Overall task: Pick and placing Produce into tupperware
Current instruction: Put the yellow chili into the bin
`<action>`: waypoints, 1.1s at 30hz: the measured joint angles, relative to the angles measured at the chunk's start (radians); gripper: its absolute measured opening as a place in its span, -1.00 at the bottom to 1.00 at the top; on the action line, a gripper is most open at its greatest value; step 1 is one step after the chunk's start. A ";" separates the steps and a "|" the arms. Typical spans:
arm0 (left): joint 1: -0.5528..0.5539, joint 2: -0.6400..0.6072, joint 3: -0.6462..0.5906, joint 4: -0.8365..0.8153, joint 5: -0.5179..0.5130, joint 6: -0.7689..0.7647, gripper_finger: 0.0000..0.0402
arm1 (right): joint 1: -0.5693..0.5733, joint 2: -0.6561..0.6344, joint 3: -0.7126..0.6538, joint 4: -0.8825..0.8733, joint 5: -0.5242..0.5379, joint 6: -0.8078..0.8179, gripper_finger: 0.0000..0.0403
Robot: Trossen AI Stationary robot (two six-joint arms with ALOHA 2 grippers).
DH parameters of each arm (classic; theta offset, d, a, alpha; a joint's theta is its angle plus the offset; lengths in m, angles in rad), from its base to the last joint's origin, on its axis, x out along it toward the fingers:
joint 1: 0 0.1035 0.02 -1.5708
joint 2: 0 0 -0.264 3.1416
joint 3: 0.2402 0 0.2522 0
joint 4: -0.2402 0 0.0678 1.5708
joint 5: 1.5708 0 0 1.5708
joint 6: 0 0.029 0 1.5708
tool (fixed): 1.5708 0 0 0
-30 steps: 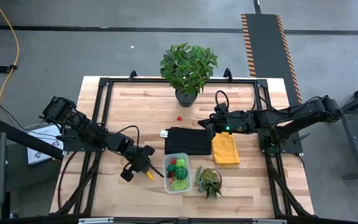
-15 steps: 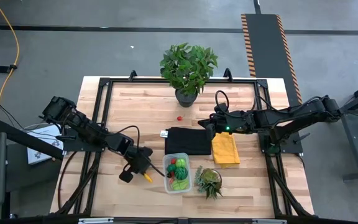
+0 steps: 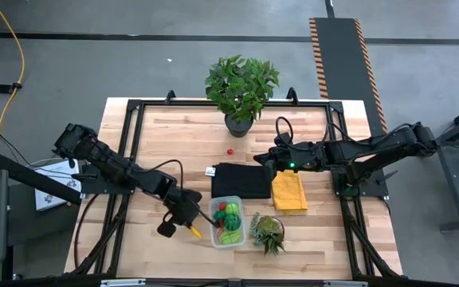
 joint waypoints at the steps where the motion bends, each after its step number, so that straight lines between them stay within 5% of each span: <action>1: 0.000 0.000 0.017 -0.016 0.002 0.000 -0.96 | 0.000 0.000 0.000 0.000 -0.001 -0.003 -0.97; 22: 0.000 0.000 0.292 -0.275 -0.002 -0.062 -0.95 | 0.000 0.000 0.000 0.008 -0.086 -0.073 -0.97; 33: 0.000 0.000 0.368 -0.295 -0.157 -0.200 -0.95 | 0.000 0.000 0.000 0.008 -0.166 -0.144 -0.97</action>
